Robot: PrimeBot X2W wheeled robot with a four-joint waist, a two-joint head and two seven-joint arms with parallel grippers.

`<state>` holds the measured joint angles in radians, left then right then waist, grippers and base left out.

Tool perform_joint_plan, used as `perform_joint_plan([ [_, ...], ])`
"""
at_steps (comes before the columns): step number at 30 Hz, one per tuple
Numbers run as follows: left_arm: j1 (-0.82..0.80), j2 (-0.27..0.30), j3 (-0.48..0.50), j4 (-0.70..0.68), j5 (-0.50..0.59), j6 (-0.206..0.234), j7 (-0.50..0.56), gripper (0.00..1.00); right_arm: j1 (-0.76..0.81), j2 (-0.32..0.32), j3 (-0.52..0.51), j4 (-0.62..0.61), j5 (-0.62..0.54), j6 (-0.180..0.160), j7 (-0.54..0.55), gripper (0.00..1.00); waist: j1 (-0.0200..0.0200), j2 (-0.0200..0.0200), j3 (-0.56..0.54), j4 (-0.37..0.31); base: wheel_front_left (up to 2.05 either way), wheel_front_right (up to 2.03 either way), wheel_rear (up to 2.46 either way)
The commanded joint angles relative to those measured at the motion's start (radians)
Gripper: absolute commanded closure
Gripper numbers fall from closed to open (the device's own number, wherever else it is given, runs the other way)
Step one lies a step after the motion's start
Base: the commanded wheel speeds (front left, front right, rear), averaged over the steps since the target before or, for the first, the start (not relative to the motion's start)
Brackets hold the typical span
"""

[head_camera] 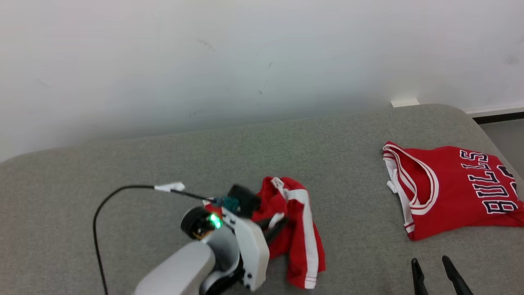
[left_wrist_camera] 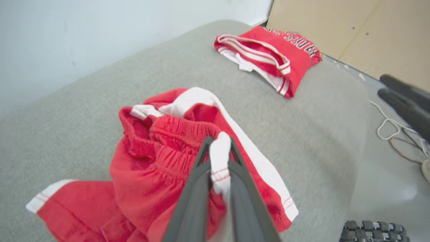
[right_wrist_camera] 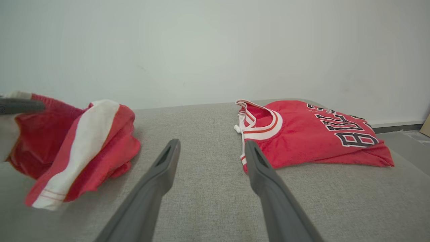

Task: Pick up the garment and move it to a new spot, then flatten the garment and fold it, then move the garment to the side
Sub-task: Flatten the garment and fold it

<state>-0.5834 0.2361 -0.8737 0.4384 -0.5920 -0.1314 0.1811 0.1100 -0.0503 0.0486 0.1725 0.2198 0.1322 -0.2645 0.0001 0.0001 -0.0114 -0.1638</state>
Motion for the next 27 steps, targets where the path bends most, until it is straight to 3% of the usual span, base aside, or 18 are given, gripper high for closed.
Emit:
perform_joint_plan([
  [1, -0.026, 0.001, 0.014, -0.017, -0.021, 0.002, 0.010, 1.00, -0.001, -0.001, -0.001, 0.001, 0.004, -0.003, 0.001, 0.00, -0.0001, -0.0001, -0.003, 0.002, 0.00, 0.00, 0.00],
  [7, -0.160, -0.053, 0.179, -0.059, -0.218, 0.029, 0.086, 1.00, -0.013, -0.001, 0.020, 0.008, 0.010, -0.003, 0.001, 0.00, -0.0001, -0.0001, -0.022, -0.008, 0.00, 0.00, 0.00],
  [18, -0.368, -0.131, 0.334, 0.093, -0.290, 0.138, 0.027, 1.00, -0.016, -0.001, 0.034, 0.018, 0.011, -0.003, 0.001, 0.00, -0.0001, -0.0001, -0.053, -0.077, 0.00, 0.00, 0.00],
  [27, -0.468, -0.180, 0.376, 0.183, -0.343, 0.211, -0.059, 1.00, 0.000, -0.001, 0.023, 0.020, 0.009, -0.003, 0.001, 0.00, -0.0001, -0.0001, -0.067, -0.092, 0.00, 0.00, 0.00],
])
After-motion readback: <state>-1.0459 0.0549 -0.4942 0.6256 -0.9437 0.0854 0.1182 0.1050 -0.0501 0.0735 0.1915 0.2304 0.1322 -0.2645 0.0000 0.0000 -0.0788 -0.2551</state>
